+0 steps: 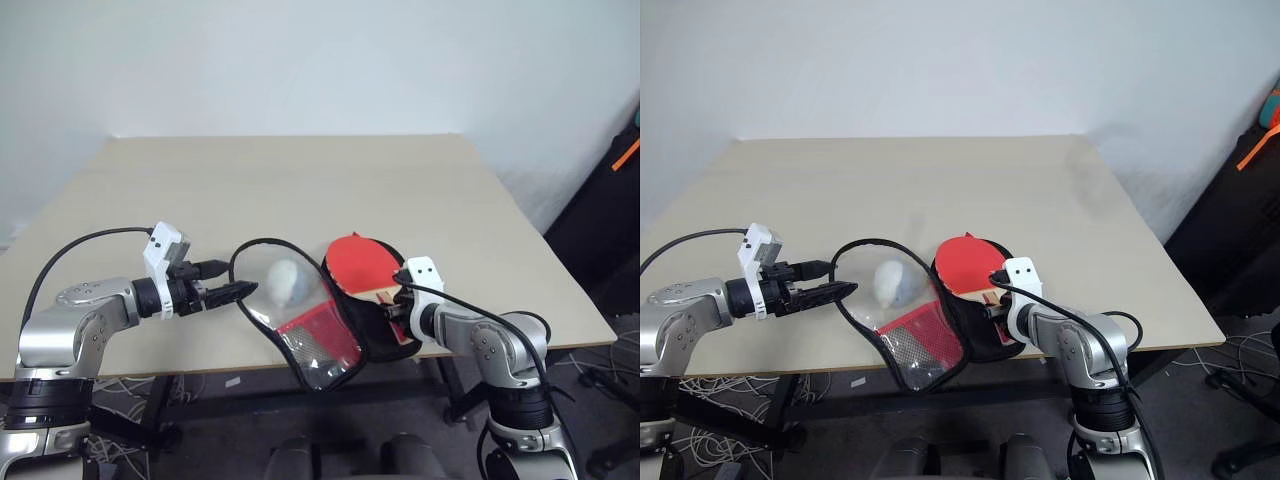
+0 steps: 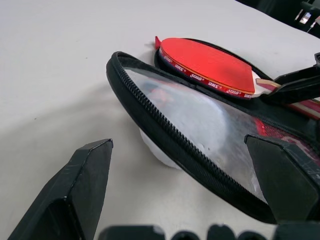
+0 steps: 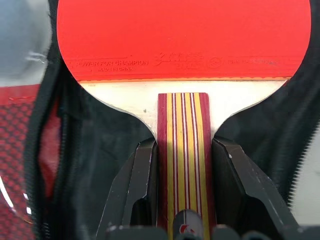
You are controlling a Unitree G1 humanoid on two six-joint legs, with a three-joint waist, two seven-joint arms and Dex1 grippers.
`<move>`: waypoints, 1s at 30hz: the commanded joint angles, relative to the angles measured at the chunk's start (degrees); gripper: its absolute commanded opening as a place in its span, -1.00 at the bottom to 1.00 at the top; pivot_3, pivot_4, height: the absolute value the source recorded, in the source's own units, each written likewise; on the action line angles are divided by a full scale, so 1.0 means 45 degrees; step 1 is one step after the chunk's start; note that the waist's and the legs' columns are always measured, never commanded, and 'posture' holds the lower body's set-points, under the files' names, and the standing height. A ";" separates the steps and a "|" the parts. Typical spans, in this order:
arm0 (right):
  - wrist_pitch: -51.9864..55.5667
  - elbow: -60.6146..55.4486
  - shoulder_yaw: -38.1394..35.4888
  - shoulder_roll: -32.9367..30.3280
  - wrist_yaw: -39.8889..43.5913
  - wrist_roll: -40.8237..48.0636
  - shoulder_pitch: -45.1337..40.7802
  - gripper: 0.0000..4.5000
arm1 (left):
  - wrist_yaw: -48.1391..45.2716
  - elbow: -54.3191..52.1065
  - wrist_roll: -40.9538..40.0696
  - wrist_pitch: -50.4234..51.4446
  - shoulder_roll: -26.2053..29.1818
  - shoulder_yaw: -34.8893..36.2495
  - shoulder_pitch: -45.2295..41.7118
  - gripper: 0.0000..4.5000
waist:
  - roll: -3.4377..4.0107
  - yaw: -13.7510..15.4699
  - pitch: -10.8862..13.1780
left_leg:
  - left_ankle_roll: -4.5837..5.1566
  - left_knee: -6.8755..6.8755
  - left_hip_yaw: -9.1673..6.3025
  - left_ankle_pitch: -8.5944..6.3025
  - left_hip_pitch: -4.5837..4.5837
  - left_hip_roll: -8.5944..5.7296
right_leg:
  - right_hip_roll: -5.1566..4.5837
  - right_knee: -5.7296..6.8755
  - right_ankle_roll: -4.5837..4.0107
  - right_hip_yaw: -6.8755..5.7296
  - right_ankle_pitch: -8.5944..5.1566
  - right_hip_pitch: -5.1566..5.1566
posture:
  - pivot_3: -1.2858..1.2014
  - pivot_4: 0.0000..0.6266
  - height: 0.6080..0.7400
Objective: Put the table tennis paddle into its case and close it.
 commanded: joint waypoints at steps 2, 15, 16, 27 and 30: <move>0.0053 -0.0270 0.0025 0.0142 0.0041 0.0050 -0.0462 -0.47 | 0.0039 -0.0426 -0.0169 -0.0056 0.0139 0.0416 -0.0122 1.00 | 0.0000 0.0001 0.0000 | 0.0000 0.0001 0.0000 0.0000 0.0000 0.0000 | 0.0000 0.0000 0.0000 -0.0001 0.0000 0.0001 | 0.03 -1.00 1.00; 0.0169 -0.0505 0.0033 -0.0460 -0.0046 -0.0307 -0.0062 -0.47 | 0.0051 -0.0295 -0.0111 -0.0249 0.0038 0.0326 -0.0147 1.00 | 0.0000 0.0017 0.0001 | -0.0028 0.0002 0.0000 -0.0016 -0.0001 -0.0002 | -0.0005 -0.0003 -0.0001 -0.0002 -0.0002 0.0004 | 0.03 -1.00 1.00; 0.0182 -0.0528 -0.0003 -0.0452 -0.0084 -0.0336 -0.0037 -0.47 | 0.0047 -0.0292 -0.0110 -0.0253 0.0038 0.0324 -0.0141 1.00 | 0.0001 0.0015 0.0001 | -0.0028 0.0002 0.0001 -0.0016 -0.0001 -0.0003 | -0.0006 -0.0005 -0.0001 -0.0002 -0.0003 0.0004 | 0.03 -1.00 1.00; 0.0019 -0.0446 0.0089 -0.0503 -0.0326 -0.0652 0.0027 -0.47 | 0.0008 -0.0224 -0.0074 -0.0295 0.0067 0.0291 -0.0187 1.00 | 0.0000 0.0023 0.0000 | -0.0029 0.0002 -0.0001 -0.0017 -0.0001 -0.0004 | -0.0007 -0.0006 0.0026 -0.0002 -0.0022 0.0005 | 0.03 -1.00 1.00; 0.0001 -0.0453 0.0244 -0.0458 -0.0356 -0.0716 0.0037 -0.47 | 0.0015 -0.0253 -0.0084 -0.0282 0.0077 0.0305 -0.0188 1.00 | 0.0000 0.0020 0.0000 | -0.0029 0.0001 0.0000 -0.0017 0.0000 -0.0004 | -0.0007 -0.0006 0.0025 -0.0002 -0.0023 0.0005 | 0.03 -1.00 1.00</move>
